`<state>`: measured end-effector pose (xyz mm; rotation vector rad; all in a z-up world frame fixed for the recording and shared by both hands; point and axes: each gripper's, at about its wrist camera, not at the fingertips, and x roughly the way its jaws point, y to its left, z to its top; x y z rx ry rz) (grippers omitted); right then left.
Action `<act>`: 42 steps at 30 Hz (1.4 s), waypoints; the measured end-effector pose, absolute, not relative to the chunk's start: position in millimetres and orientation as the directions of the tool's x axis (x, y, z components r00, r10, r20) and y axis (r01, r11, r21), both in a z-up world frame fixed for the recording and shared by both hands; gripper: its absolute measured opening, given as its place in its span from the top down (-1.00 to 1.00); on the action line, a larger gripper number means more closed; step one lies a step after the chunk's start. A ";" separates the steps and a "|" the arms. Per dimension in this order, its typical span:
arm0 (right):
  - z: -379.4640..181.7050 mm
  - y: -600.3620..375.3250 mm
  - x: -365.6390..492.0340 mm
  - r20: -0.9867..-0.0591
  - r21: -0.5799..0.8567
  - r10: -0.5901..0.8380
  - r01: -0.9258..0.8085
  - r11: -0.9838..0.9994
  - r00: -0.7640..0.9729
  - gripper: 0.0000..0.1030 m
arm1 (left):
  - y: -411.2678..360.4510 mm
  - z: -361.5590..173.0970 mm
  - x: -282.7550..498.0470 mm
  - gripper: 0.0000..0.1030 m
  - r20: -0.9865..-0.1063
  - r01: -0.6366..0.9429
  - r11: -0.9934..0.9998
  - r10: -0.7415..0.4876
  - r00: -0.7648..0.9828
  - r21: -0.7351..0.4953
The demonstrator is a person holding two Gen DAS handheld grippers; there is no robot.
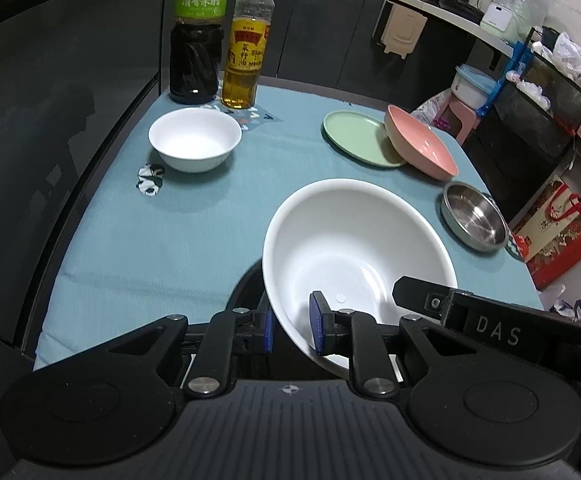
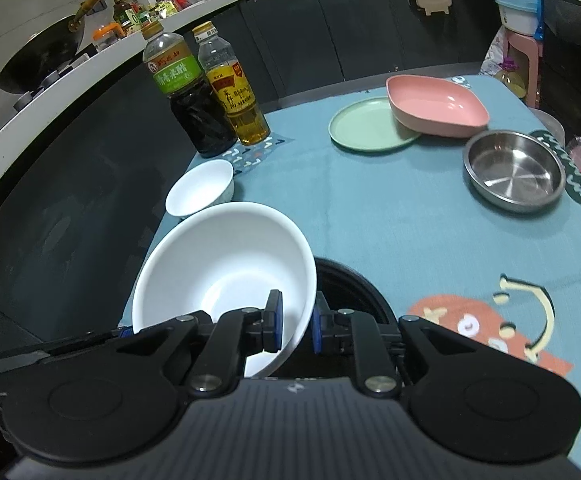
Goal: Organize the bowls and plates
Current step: 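Carry the white bowl over the black bowl and lower it inside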
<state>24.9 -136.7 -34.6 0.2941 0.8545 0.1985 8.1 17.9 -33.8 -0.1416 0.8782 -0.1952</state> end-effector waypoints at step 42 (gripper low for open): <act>-62.9 -136.4 12.0 -0.773 0.311 0.262 -0.015 0.950 0.578 0.67 | 9.6 -69.3 2.0 0.66 -0.824 0.129 0.978 -0.210 0.526 -0.166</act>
